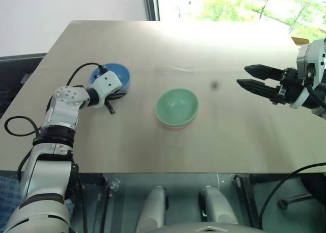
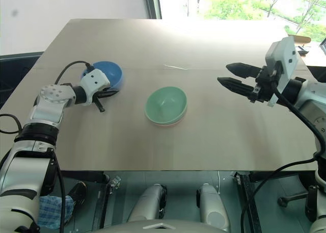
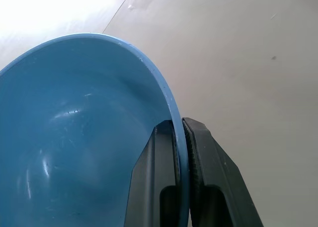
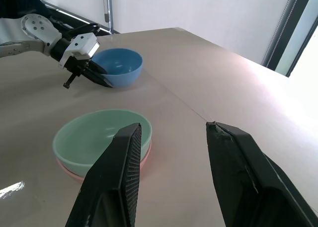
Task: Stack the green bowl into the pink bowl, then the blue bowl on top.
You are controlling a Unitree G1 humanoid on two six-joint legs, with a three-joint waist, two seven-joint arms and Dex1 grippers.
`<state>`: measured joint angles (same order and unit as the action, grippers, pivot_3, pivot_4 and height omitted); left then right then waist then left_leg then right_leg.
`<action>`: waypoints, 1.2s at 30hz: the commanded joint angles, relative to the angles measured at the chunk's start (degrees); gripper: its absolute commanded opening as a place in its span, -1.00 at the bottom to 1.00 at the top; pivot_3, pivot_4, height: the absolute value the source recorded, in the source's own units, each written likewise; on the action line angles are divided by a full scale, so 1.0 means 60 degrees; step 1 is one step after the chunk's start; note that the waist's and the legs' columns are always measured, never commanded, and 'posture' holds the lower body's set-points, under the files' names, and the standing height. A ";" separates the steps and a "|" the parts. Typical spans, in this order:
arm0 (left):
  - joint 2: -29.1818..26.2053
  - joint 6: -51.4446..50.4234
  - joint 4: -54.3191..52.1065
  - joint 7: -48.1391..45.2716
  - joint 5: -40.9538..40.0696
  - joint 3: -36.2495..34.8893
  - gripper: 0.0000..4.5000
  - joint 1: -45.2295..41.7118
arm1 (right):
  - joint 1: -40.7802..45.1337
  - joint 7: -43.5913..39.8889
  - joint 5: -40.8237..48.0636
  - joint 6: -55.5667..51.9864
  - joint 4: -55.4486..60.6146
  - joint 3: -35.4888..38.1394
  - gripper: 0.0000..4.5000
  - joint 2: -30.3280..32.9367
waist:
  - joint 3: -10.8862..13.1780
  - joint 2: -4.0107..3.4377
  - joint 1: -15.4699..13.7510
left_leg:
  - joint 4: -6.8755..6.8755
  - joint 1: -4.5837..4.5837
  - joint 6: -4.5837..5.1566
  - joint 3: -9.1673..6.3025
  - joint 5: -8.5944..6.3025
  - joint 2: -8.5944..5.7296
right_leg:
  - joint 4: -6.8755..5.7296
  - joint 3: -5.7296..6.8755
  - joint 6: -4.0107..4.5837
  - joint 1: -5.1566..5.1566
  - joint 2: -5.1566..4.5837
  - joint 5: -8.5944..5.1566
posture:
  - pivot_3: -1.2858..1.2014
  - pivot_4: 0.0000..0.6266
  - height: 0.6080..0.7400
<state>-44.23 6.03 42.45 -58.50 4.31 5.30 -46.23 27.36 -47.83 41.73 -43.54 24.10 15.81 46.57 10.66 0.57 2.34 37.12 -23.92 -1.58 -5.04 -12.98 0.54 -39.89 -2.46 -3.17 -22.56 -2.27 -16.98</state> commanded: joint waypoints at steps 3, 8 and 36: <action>0.0173 0.0176 -0.1056 -0.1414 -0.0550 0.0125 -0.99 -0.0721 | 0.0124 -0.0114 0.0168 0.0155 0.0121 0.0159 -0.03 0.0231 | 0.0000 0.0000 -0.0012 | 0.0000 -0.0001 0.0000 0.0000 0.0000 -0.0001 | 0.0001 0.0000 0.0000 0.0000 0.0000 0.0000 | 0.03 -0.52 1.00; 0.0490 0.0060 -0.2451 -0.2492 -0.1236 0.0216 -0.99 -0.1274 | 0.0034 -0.0078 0.0198 0.0137 0.0164 0.0215 -0.03 0.0266 | 0.0002 0.0003 -0.0003 | 0.0006 -0.0007 0.0000 -0.0001 0.0000 0.0000 | 0.0002 0.0001 0.0000 0.0000 0.0000 0.0000 | 0.03 -0.52 1.00; 0.1059 -0.1532 -0.5376 -0.2430 -0.3372 -0.0635 0.89 -0.0336 | -0.0292 0.0040 0.0429 0.0176 0.0285 0.0248 -0.03 0.0418 | 0.0002 0.0001 0.0032 | 0.0019 -0.0001 0.0001 0.0005 0.0000 0.0010 | -0.0001 -0.0011 0.0000 0.0004 0.0013 0.0000 | 0.03 -0.52 1.00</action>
<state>-36.70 0.67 11.14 -77.16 -14.07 5.30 -49.56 25.68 -47.20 43.39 -43.48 24.23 15.77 48.19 10.67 0.58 2.53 37.24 -23.92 -1.58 -5.02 -12.98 0.60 -39.90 -2.53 -3.17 -22.54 -2.19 -16.98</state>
